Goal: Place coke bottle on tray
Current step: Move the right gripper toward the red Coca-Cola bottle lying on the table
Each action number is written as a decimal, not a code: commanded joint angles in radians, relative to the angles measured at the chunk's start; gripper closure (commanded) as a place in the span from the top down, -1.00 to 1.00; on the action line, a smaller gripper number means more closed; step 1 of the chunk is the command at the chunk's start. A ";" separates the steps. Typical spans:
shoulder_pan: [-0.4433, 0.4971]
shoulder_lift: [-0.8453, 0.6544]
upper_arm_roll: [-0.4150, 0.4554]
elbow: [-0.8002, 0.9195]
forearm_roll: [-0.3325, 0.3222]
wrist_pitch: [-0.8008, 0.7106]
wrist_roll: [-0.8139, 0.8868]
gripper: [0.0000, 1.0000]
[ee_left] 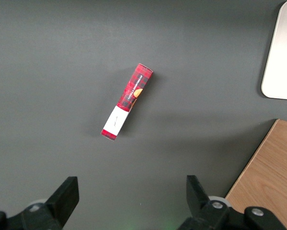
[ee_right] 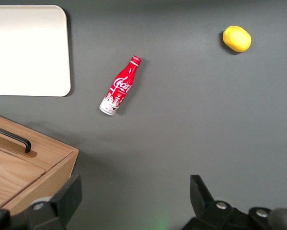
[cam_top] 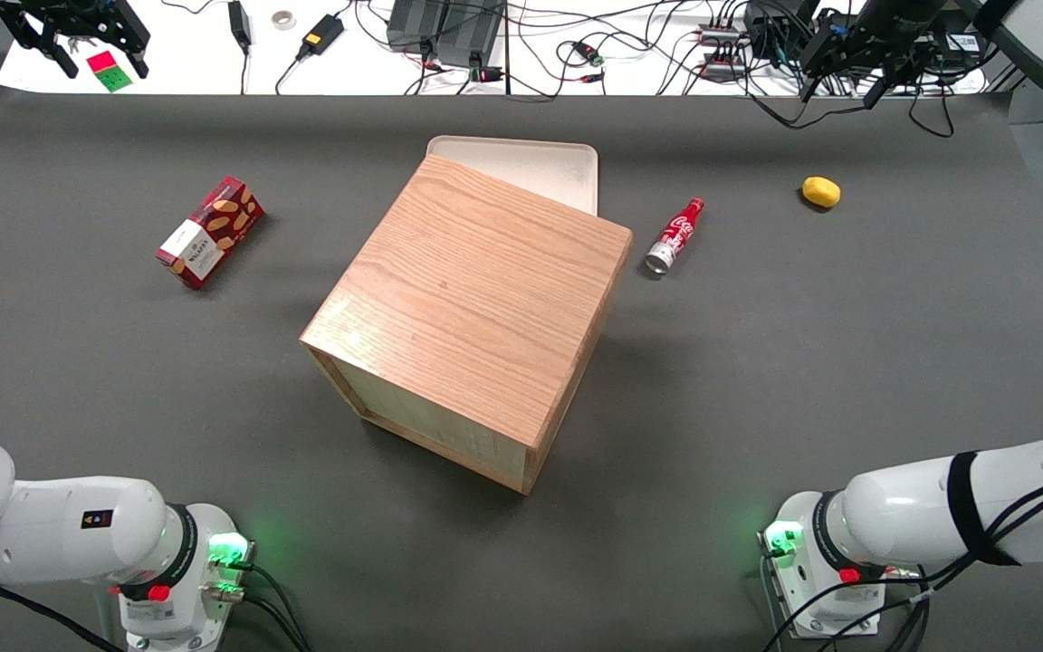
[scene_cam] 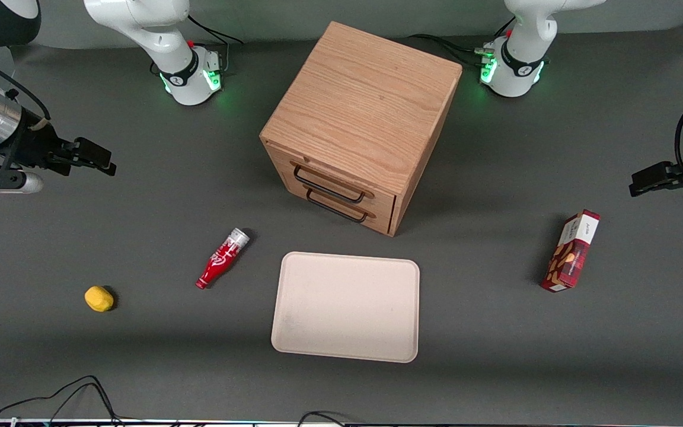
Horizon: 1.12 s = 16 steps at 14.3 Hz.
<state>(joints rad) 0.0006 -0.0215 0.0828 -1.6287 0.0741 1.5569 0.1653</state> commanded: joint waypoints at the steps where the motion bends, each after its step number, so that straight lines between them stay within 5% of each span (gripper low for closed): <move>1: -0.007 0.023 -0.001 0.047 -0.003 -0.038 0.048 1.00; 5: -0.002 0.057 0.011 0.044 -0.016 -0.040 0.075 1.00; 8: 0.006 0.165 0.047 0.070 -0.011 -0.020 0.331 1.00; 14: 0.033 0.353 0.078 0.055 -0.020 0.185 0.520 1.00; 16: 0.059 0.405 0.078 0.021 -0.069 0.265 0.591 1.00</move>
<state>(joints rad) 0.0259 0.3254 0.1609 -1.6100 0.0578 1.7636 0.6642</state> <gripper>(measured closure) 0.000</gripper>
